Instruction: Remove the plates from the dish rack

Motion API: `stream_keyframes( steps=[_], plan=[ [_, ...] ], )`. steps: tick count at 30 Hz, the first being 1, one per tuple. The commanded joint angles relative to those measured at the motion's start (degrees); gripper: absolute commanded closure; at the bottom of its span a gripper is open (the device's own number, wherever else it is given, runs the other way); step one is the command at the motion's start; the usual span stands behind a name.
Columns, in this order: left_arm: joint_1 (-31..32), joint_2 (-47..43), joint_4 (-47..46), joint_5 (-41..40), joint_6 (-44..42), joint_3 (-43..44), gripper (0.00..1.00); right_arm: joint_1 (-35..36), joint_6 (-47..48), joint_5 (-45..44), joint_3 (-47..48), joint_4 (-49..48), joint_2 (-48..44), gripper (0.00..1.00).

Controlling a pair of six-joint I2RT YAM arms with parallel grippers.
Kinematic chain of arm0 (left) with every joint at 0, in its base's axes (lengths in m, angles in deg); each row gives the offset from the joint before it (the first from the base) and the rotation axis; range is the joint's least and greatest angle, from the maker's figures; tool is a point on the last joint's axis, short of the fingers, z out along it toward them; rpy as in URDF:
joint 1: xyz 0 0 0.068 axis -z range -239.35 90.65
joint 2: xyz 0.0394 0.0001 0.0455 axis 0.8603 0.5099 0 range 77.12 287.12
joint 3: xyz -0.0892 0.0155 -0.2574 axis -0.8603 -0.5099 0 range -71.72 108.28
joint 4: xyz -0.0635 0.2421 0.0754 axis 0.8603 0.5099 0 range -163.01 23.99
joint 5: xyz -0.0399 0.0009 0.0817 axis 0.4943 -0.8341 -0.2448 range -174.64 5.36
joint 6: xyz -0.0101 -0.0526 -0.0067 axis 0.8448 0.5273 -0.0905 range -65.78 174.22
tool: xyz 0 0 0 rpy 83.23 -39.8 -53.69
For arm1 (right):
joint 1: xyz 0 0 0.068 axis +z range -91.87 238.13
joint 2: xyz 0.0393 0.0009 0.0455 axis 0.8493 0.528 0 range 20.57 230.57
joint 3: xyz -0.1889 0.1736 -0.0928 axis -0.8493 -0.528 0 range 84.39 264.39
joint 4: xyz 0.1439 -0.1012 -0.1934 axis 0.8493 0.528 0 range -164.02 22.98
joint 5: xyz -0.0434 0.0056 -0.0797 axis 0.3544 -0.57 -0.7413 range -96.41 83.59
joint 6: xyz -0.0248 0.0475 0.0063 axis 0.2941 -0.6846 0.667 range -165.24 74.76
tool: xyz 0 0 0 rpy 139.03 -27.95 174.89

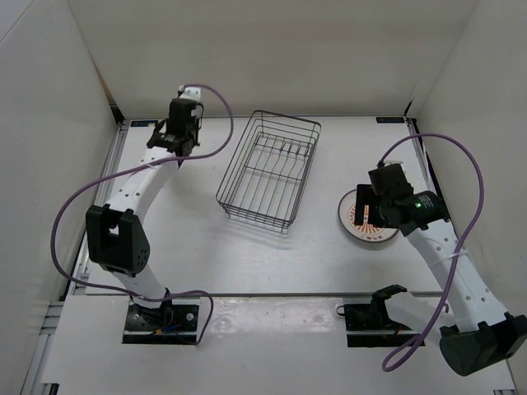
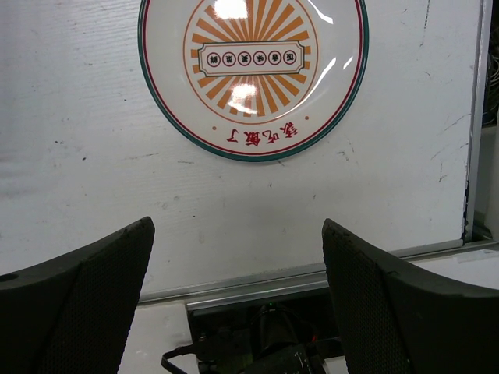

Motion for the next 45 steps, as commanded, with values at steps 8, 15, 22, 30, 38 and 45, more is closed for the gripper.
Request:
stream_keyframes(
  steps=[8, 15, 22, 30, 38, 45],
  plan=[
    [-2.9, -0.6, -1.4, -8.1, 6.3, -18.8, 0.85, 1.4, 0.9, -1.8, -0.1, -0.3, -0.4, 0.10],
    [-1.8, 4.1, 1.0, -8.4, 10.5, -16.9, 0.46, 1.4, 0.7, -1.6, -0.3, -0.3, -0.1, 0.10],
    [-0.8, 5.7, 2.4, -6.8, 12.9, -16.7, 0.21, 1.5, 0.7, -1.6, -0.4, -0.1, 0.1, 0.10],
    [-0.8, 6.6, 5.3, -4.8, 16.3, -12.4, 0.01, 2.7, 1.4, -1.6, -0.5, -0.5, 1.3, 0.10],
    [-1.3, 4.9, 1.1, 3.7, 19.4, -2.8, 0.01, 3.5, 1.5, -1.8, -0.6, -0.8, 1.5, 0.10],
    [-2.3, 4.2, -18.2, 35.0, 24.2, -10.0, 0.01, 4.1, 1.7, -1.7, -0.8, -1.0, 1.6, 0.10]
  ],
)
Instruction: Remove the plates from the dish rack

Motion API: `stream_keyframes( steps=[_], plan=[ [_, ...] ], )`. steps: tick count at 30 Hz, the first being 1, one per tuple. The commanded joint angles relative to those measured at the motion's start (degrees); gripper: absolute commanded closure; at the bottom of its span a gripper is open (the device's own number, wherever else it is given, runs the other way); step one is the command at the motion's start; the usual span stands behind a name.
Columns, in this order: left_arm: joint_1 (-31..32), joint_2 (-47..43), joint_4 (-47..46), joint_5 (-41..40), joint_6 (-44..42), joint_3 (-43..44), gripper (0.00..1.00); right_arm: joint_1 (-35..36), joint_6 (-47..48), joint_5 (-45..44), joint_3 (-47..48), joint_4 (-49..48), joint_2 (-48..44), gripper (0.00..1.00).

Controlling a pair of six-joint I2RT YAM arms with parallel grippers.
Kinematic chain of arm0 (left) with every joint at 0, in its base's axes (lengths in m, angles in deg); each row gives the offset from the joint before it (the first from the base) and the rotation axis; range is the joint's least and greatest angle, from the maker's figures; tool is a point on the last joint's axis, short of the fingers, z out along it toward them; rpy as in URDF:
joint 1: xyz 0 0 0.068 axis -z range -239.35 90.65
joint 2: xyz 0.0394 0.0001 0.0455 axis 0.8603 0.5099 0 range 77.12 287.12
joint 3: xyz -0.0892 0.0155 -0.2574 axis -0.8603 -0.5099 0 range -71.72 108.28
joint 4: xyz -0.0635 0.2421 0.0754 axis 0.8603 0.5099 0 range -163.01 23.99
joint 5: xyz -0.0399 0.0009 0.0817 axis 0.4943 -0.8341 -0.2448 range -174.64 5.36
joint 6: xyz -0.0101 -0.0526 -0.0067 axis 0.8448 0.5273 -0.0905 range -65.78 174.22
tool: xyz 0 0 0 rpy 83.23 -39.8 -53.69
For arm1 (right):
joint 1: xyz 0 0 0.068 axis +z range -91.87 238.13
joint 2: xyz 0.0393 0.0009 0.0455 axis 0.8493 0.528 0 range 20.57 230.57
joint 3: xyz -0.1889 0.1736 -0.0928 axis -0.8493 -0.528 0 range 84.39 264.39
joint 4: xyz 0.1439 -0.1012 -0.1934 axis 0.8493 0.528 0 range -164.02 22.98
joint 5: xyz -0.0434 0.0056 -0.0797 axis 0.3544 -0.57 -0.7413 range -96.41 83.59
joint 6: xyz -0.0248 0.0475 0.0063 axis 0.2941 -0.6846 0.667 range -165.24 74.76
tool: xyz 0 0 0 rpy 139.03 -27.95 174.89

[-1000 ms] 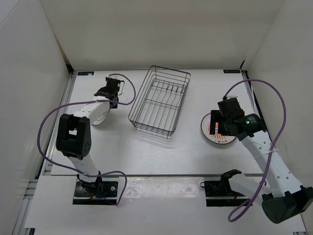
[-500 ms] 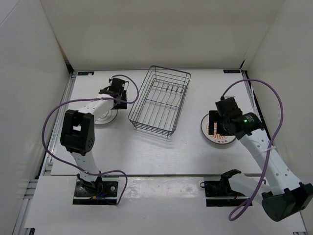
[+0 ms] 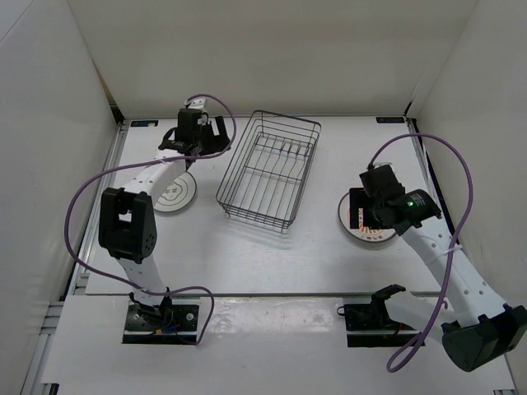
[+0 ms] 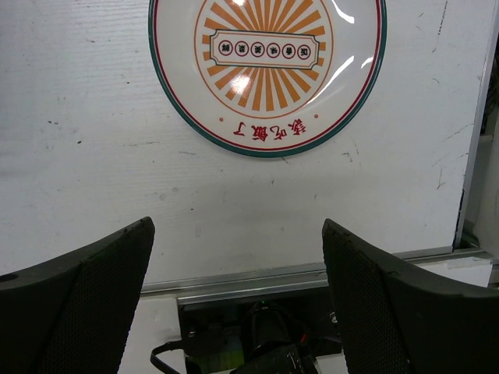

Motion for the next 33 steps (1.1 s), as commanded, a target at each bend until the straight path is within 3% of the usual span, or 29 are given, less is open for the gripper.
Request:
stream_keyframes(
  steps=[1, 4, 14, 23, 25, 29, 33],
  plan=[
    [0.2, -1.1, -8.6, 18.5, 2.5, -2.4, 0.01, 0.7, 0.6, -1.1, 0.0, -0.8, 0.0, 0.10],
    [2.6, 0.3, -4.7, 18.4, -0.4, -1.8, 0.01, 0.9, 0.5, -1.1, -0.1, -0.4, -0.1, 0.10],
    [7.2, 0.0, -0.6, 9.1, 2.2, -7.9, 0.19, 0.8, 0.3, -0.9, -1.5, -0.2, -1.0, 0.10],
    [10.4, -3.6, 1.5, 2.5, 8.1, -14.1, 0.44, 1.0, 0.6, -0.6, -2.1, -0.3, -1.0, 0.10],
    [11.6, -5.4, 1.1, -3.7, 9.1, -15.2, 0.52, 0.8, 0.6, -0.6, -2.1, -0.4, -1.3, 0.10],
    [12.3, -6.9, 2.3, -6.9, 12.9, -16.8, 0.53, 1.0, 0.6, -0.6, -2.5, -0.3, -1.4, 0.10],
    [14.8, -8.6, 4.2, -12.6, 15.9, -17.9, 0.67, 1.0, 0.5, -0.2, -2.8, -0.4, -1.6, 0.10]
  ],
)
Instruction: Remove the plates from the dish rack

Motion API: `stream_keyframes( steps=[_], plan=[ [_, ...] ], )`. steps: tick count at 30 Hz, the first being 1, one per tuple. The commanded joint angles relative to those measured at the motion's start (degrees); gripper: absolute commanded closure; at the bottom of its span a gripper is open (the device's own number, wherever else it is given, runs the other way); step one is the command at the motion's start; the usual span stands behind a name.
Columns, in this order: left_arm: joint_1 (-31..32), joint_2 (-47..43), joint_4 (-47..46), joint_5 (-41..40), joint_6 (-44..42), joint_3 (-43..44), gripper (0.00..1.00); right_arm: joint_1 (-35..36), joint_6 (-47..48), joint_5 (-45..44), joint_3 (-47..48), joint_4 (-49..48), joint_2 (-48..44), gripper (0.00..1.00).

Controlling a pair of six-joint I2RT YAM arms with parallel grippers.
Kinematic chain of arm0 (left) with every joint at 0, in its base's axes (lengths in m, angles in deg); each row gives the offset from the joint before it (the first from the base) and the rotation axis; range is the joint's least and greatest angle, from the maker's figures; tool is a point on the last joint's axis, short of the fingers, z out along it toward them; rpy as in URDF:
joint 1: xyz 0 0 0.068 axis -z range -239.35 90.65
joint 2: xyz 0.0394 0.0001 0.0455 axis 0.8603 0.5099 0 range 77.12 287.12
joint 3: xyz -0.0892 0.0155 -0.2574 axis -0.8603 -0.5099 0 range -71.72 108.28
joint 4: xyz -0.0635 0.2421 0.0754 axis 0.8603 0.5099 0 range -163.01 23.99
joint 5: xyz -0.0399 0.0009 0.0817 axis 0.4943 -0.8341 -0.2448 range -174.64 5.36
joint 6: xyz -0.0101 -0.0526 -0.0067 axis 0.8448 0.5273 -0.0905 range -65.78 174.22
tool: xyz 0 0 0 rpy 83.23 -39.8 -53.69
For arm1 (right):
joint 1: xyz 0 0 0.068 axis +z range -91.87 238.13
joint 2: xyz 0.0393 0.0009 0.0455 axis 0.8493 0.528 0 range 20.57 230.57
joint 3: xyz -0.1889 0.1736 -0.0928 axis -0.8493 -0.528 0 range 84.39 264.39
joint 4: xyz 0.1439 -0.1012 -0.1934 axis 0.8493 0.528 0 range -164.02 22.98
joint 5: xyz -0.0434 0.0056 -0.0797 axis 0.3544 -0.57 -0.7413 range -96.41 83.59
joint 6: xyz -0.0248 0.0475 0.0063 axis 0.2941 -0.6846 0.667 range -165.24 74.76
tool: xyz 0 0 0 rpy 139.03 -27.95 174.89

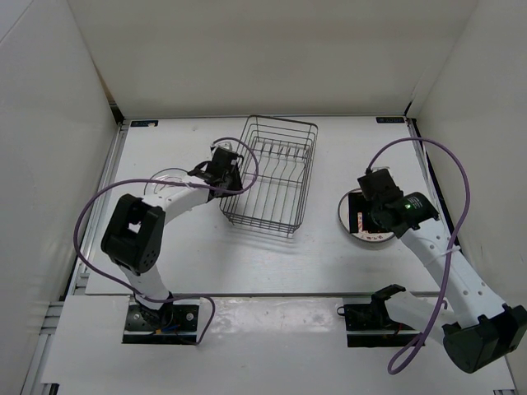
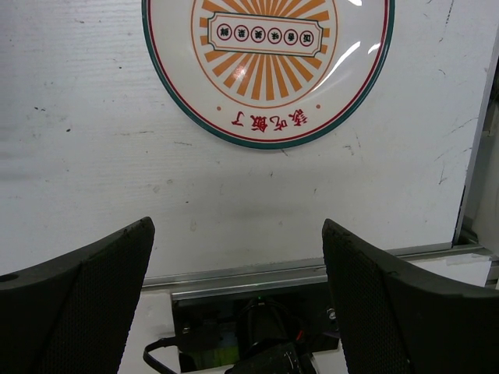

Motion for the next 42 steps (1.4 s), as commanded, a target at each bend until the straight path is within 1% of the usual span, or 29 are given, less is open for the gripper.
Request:
stream_keyframes(
  steps=[1, 3, 5, 6, 10, 14, 15, 16, 19, 22, 23, 24, 27, 31, 32, 34, 36, 38, 41, 42],
  plan=[
    [2.6, -5.6, 2.2, -7.7, 8.1, -1.7, 0.67, 0.3, 0.3, -0.3, -0.9, -0.7, -1.0, 0.10],
    [3.0, -6.3, 2.2, -8.9, 9.7, -3.0, 0.69, 0.3, 0.4, -0.2, -0.7, -0.5, -1.0, 0.10],
    [3.4, -6.8, 4.2, -11.4, 12.6, -3.1, 0.72, 0.4, 0.6, -0.4, -0.7, -0.6, -1.1, 0.10],
    [3.5, -7.0, 6.9, -13.8, 14.5, -2.4, 0.75, 0.4, 0.4, -0.3, -0.8, -0.5, -1.1, 0.10],
    [3.8, -7.7, 7.2, -15.8, 16.7, -3.1, 0.77, 0.5, 0.6, -0.2, -0.8, -0.4, -1.4, 0.10],
    [3.8, -7.1, 7.9, -15.4, 17.5, -3.0, 0.77, 0.5, 0.7, 0.0, -0.8, -0.4, -1.1, 0.10],
    [3.9, -7.0, 8.4, -15.3, 19.0, -2.9, 0.77, 0.4, 0.9, 0.2, -0.7, -0.4, -1.1, 0.10],
    [4.0, -6.9, 8.7, -15.3, 19.7, -2.7, 0.80, 0.4, 0.8, 0.2, -0.6, -0.5, -1.0, 0.10],
    [4.6, -6.9, 9.1, -15.6, 21.0, -2.8, 0.80, 0.3, 0.7, 0.5, -0.5, 0.1, -1.0, 0.10],
    [5.5, -7.0, 12.4, -16.7, 25.7, -2.6, 0.87, 0.2, 0.4, 1.0, -0.4, 0.4, -1.0, 0.10],
    [5.6, -6.9, 13.0, -16.7, 27.8, -2.7, 0.87, 0.2, 0.2, 1.2, -0.4, 0.3, -1.0, 0.10],
    [5.8, -6.9, 13.0, -16.6, 28.1, -2.9, 0.87, 0.3, 0.2, 1.2, -0.2, 0.6, -0.9, 0.10],
    [6.8, -6.8, 14.1, -17.2, 29.5, -2.6, 0.95, 0.4, 0.2, 1.7, 0.1, 0.9, -0.6, 0.10],
    [6.7, -6.9, 14.2, -17.3, 30.5, -3.0, 0.95, 0.3, 0.1, 2.0, 0.0, 1.6, -1.0, 0.10],
    [6.6, -6.9, 14.2, -17.4, 31.2, -3.1, 1.00, 0.3, 0.0, 2.3, -0.1, 1.6, -1.0, 0.10],
    [6.7, -6.8, 14.4, -17.2, 31.7, -3.2, 1.00, 0.3, 0.0, 2.2, -0.1, 1.8, -1.3, 0.10],
    [6.7, -6.6, 14.5, -16.9, 31.7, -3.2, 0.86, 0.2, 0.1, 2.2, -0.5, 1.6, -1.3, 0.10],
    [6.7, -6.3, 14.2, -16.6, 29.9, -3.1, 0.84, 0.3, 0.1, 2.5, -0.4, 1.7, -1.7, 0.10],
    [6.7, -5.9, 12.8, -15.6, 27.2, -2.5, 0.71, 0.4, -0.1, 2.7, -0.5, 1.8, -1.7, 0.10],
    [6.7, -5.9, 12.4, -15.5, 26.9, -2.0, 0.60, 0.3, 0.1, 2.6, -0.7, 1.5, -1.8, 0.10]
  ],
)
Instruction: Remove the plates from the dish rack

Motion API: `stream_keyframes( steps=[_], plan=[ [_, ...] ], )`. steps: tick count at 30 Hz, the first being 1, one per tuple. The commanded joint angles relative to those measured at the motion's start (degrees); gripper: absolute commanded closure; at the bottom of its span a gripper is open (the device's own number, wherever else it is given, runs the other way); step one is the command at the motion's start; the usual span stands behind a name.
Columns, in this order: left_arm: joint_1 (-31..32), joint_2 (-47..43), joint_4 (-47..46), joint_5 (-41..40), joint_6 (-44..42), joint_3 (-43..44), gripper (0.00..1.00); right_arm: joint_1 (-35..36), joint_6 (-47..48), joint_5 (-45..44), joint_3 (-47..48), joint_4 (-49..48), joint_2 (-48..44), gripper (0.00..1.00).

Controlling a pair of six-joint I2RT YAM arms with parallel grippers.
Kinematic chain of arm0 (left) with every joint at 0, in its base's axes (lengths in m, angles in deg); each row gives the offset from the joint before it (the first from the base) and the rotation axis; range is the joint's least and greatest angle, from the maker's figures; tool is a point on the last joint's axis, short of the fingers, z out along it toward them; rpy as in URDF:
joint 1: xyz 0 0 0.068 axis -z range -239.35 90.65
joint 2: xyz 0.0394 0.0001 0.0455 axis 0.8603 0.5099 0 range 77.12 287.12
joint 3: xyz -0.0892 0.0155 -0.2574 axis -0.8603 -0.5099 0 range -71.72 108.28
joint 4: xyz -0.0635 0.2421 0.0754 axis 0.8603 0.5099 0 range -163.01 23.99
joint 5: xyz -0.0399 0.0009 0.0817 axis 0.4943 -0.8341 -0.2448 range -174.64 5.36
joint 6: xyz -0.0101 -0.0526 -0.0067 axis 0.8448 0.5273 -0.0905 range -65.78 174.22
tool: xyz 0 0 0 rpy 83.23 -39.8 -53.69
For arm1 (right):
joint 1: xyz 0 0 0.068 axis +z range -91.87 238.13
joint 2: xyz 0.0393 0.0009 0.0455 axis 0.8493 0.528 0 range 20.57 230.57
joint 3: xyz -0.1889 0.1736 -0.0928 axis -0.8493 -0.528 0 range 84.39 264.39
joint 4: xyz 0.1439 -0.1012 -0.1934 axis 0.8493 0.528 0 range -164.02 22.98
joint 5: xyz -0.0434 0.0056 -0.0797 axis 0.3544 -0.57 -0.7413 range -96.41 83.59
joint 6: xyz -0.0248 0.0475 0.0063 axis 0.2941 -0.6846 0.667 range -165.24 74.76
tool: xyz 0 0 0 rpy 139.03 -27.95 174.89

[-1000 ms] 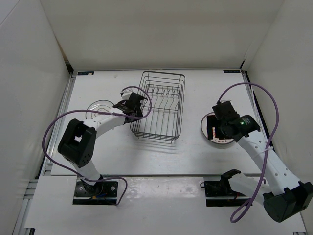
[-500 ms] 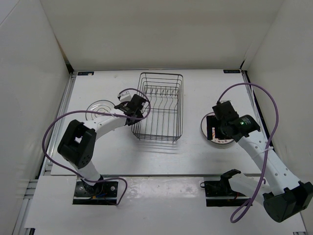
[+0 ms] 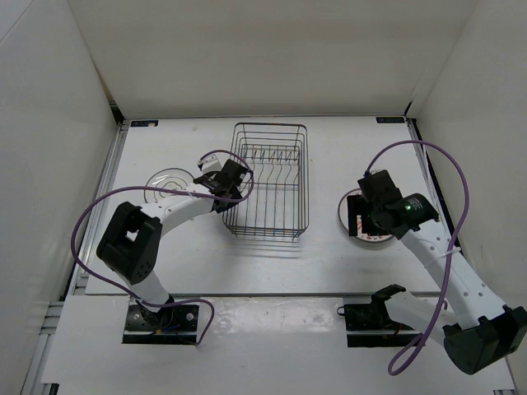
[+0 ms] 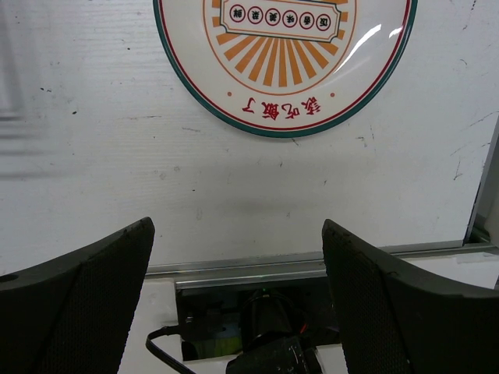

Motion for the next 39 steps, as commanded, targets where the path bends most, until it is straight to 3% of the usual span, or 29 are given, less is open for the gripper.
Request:
stream_keyframes(
  steps=[1, 2, 5, 12, 17, 21, 26, 33, 39],
  plan=[
    [0.1, -1.4, -0.2, 2.7, -0.6, 1.4, 0.52, 0.3, 0.0, 0.4, 0.0, 0.7, -1.2, 0.10],
    [0.2, -1.2, -0.7, 3.2, -1.5, 1.7, 0.43, 0.2, 0.0, 0.2, 0.1, 0.6, -1.3, 0.10],
    [0.1, -0.8, -1.2, 5.6, -2.8, 3.4, 0.02, 0.3, 0.1, 0.2, -0.4, 0.4, -1.6, 0.10],
    [0.1, -3.1, -6.9, 9.2, -5.8, 6.1, 0.00, 0.2, 0.0, 0.5, -1.3, 0.0, -2.0, 0.10],
    [0.1, -3.2, -10.4, 18.1, -22.9, 16.0, 0.00, 0.2, 0.1, 0.5, -2.0, -0.1, -2.3, 0.10],
    [0.0, -6.9, -7.8, 21.0, -33.8, 17.1, 0.00, 0.2, 0.0, 0.3, -2.3, -0.8, -2.5, 0.10],
    [-2.4, -16.0, -1.5, 13.7, -30.6, 7.0, 0.00, 0.5, 0.9, 1.4, -3.3, -1.8, -3.3, 0.10],
    [-5.1, -28.1, -4.4, 8.8, -28.8, -12.5, 0.00, 1.6, 0.8, -0.3, -3.5, -2.5, -3.2, 0.10],
    [-7.3, -30.3, -5.0, 12.2, -31.9, -15.5, 0.00, 2.5, -0.6, -4.5, -3.2, -3.0, -4.6, 0.10]
  ],
)
